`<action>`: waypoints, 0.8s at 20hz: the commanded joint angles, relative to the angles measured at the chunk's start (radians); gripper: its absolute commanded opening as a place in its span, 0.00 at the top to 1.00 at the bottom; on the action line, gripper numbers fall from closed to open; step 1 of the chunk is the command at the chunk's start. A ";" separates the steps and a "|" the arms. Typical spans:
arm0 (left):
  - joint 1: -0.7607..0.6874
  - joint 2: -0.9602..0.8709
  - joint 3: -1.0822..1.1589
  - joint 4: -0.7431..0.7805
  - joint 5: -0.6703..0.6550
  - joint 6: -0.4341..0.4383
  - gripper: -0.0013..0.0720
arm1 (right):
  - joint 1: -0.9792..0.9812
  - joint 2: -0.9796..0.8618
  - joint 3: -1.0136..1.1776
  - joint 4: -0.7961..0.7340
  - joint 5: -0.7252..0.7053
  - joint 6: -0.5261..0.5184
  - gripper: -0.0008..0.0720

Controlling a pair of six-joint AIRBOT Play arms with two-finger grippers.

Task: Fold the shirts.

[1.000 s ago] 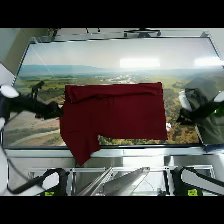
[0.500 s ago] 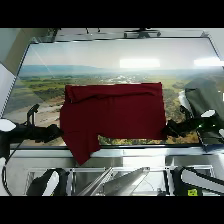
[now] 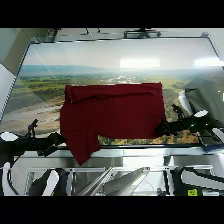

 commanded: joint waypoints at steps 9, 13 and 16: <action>-0.206 -0.426 0.013 -0.042 0.210 0.040 0.04 | 0.003 -0.001 0.000 0.036 -0.036 -0.021 0.59; -0.296 -0.501 0.101 -0.078 0.173 0.069 0.50 | 0.002 0.000 0.000 0.036 -0.014 -0.021 0.59; -0.307 -0.462 0.121 -0.078 0.163 0.073 0.70 | 0.001 0.000 0.000 0.035 0.007 -0.021 0.63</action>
